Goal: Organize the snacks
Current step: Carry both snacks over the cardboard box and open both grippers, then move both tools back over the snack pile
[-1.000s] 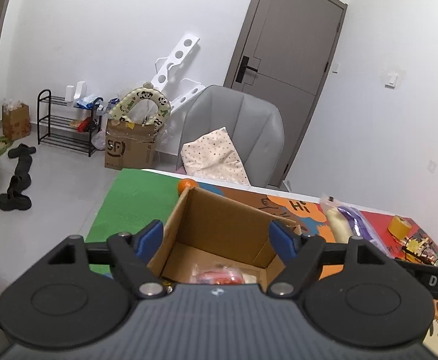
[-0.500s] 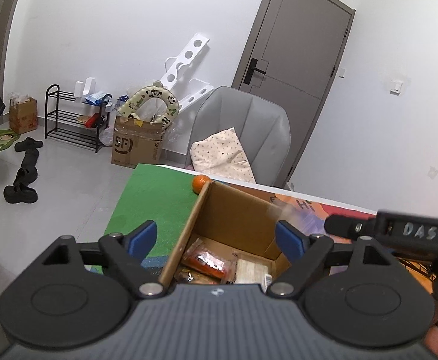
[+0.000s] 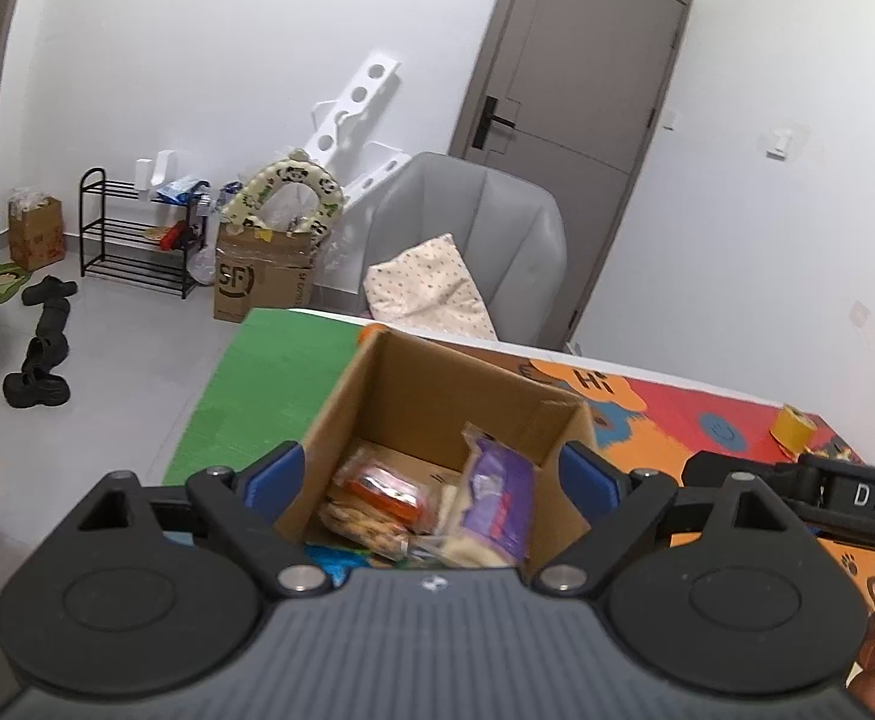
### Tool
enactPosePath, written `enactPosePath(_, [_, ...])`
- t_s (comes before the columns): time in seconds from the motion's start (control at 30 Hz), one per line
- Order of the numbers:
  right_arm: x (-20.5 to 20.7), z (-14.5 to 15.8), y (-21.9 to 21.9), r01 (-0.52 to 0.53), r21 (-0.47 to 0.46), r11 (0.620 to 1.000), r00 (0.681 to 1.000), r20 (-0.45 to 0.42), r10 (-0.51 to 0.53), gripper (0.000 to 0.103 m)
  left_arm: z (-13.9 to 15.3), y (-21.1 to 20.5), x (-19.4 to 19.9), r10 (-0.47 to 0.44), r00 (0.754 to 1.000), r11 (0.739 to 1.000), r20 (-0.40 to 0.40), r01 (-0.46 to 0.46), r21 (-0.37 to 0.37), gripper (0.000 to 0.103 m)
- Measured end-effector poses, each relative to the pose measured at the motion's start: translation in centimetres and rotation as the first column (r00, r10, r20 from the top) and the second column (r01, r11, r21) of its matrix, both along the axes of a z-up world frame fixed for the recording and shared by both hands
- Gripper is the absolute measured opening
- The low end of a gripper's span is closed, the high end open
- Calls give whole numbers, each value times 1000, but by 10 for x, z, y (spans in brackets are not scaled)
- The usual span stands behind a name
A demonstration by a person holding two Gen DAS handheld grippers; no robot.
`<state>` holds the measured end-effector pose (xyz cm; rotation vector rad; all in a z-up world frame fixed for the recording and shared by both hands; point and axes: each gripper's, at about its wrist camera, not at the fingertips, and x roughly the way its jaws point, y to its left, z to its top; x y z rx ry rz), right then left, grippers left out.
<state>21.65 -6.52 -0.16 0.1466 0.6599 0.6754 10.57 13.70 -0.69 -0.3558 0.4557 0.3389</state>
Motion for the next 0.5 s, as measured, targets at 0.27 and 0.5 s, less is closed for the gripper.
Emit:
enactPosePath(0.27, [9,-11,-38,66,4,998,998,-11,-66,88,-3,-32,16,-53,998,998,-25,54,23,93])
enactPosePath(0.5, [14,-15,-72,121,10,993,993,-5,-121,96,-2,-65,31,-116,992,991,-39,119,61,96])
